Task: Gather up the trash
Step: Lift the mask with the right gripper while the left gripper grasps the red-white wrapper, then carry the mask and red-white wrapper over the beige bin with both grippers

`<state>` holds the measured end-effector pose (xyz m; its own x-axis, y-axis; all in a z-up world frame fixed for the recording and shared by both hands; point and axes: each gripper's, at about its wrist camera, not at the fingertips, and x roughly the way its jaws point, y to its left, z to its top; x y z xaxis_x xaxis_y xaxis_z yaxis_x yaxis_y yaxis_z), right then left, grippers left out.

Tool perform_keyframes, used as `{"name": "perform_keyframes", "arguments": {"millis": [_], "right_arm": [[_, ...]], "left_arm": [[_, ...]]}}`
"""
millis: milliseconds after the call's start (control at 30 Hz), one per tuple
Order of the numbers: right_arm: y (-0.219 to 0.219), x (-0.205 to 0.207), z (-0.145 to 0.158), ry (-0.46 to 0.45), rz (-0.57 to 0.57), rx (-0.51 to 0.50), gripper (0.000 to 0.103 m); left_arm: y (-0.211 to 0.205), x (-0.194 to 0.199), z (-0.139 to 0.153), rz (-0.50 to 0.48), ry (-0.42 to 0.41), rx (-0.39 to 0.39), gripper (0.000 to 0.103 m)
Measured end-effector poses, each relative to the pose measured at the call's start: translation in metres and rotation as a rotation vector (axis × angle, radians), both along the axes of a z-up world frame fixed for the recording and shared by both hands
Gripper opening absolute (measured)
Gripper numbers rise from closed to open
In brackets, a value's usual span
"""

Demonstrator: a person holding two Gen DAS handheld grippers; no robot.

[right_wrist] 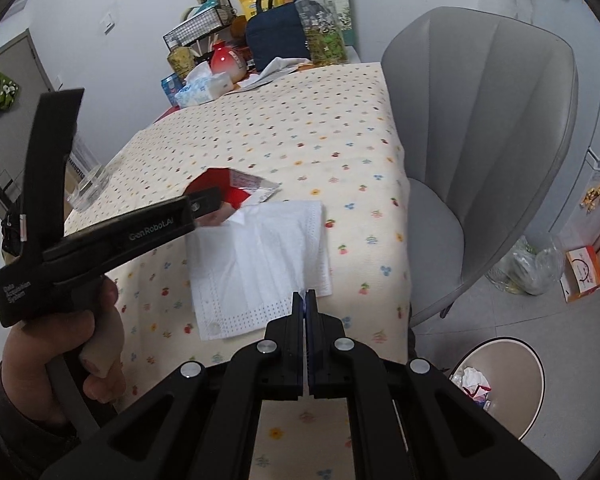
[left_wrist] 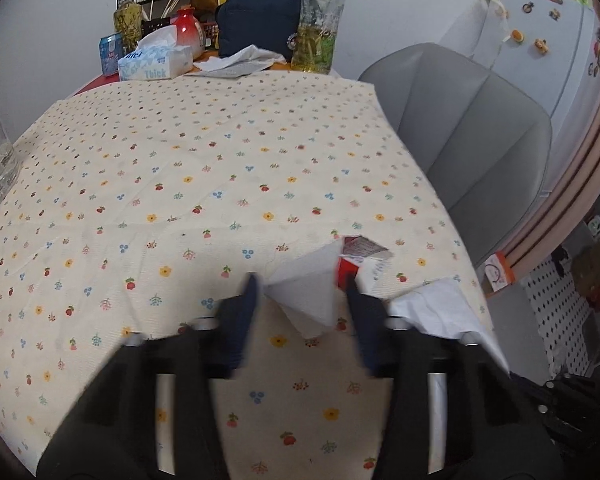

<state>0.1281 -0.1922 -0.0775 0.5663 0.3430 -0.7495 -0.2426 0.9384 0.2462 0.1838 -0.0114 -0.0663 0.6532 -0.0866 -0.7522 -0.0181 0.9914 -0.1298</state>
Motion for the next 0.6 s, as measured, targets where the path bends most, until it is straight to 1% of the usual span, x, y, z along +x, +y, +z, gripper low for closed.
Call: {"name": "perform_keyframes", "arguments": {"millis": [67,133,300,600], "right_arm": [[-0.002,0.001,0.0,0.001,-0.006,0.0,0.002],[-0.003,0.002,0.0,0.0,-0.013,-0.003,0.002],[0.0,-0.003,0.008,-0.021,-0.014,-0.014,0.002],[0.014,-0.023,0.033,-0.082,-0.006,-0.045,0.002]], "left_arm": [[0.0,0.001,-0.002,0.012,0.009,0.014,0.009],[0.0,-0.002,0.0,0.019,0.005,0.027,0.006],[0.007,-0.013,0.008,0.032,-0.011,0.04,0.004],[0.03,-0.036,0.033,0.066,-0.069,0.027,0.004]]}}
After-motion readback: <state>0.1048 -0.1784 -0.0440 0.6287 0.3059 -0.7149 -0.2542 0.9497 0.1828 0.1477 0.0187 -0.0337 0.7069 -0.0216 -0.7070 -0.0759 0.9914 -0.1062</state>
